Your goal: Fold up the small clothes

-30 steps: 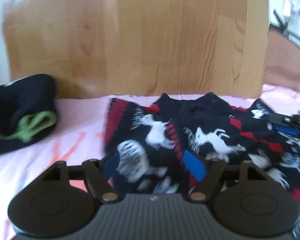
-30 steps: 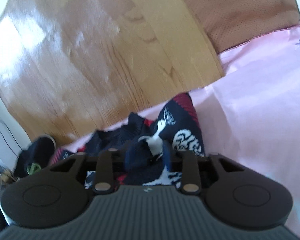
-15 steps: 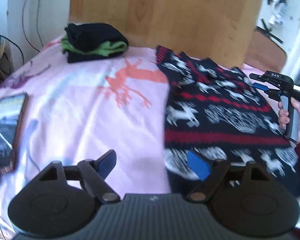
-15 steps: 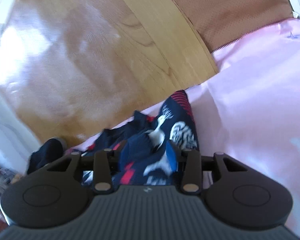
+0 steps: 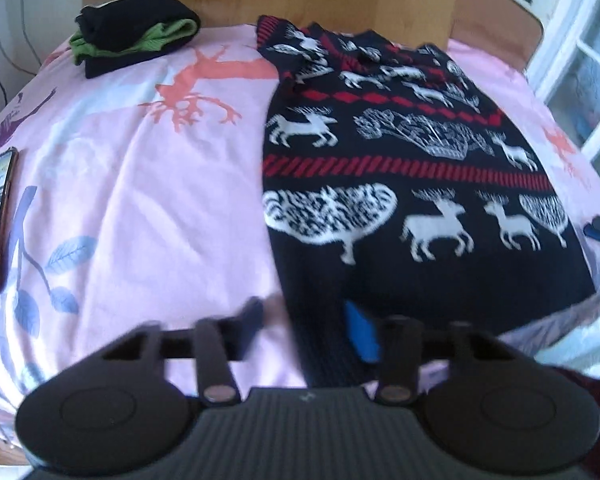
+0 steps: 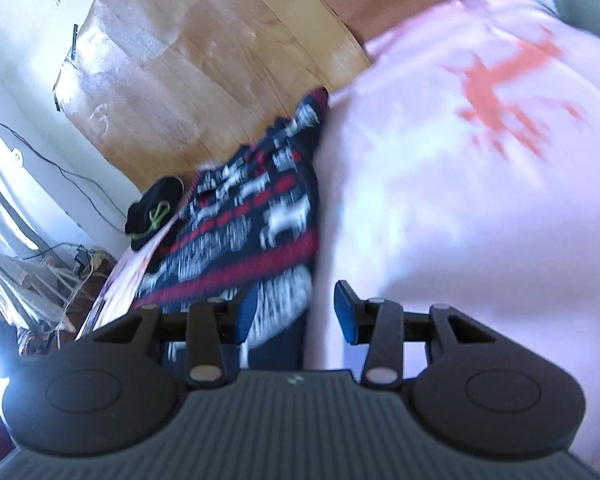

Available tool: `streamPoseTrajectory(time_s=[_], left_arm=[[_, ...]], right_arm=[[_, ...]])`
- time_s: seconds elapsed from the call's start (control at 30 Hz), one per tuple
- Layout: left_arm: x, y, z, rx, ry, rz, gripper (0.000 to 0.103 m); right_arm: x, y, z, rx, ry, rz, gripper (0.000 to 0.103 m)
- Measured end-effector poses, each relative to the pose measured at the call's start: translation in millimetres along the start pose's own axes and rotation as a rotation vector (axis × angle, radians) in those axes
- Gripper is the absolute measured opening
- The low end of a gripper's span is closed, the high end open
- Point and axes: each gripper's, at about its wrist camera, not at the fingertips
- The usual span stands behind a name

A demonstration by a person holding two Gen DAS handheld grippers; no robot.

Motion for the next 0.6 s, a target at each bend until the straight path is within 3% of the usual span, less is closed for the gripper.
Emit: streamPoseTrajectory(time_s=[0.03, 0.2, 0.27, 0.4, 0.6], left_arm=[[0, 0, -3, -0.015, 0.007, 0.016, 0.014], [0, -1, -8, -0.022, 0.006, 0.03, 0.012], [2, -3, -2, -0.05, -0.051, 0.029, 0.012], [9, -13, 13, -0.111, -0.159, -0.011, 0.011], [57, -16, 27, -0.186, -0.259, -0.15, 0.011]], right_arm=[[-8, -6, 0, 0.003, 0.006, 0.011, 0.046], [-36, -12, 5, 0.035, 0.064, 0.054, 0.036], [-38, 2, 9, 0.057, 0.084, 0.115, 0.01], [-29, 15, 16, 0.117, 0.084, 0.158, 0.007], [36, 20, 22, 0.208, 0.153, -0.011, 0.006]])
Point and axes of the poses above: each gripper's, at about its wrist camera, not at the fingertips, and y roughly the way its jaws point, z to its left, x to its top, and after that the axes turned 6 degrees about -z, right-handed
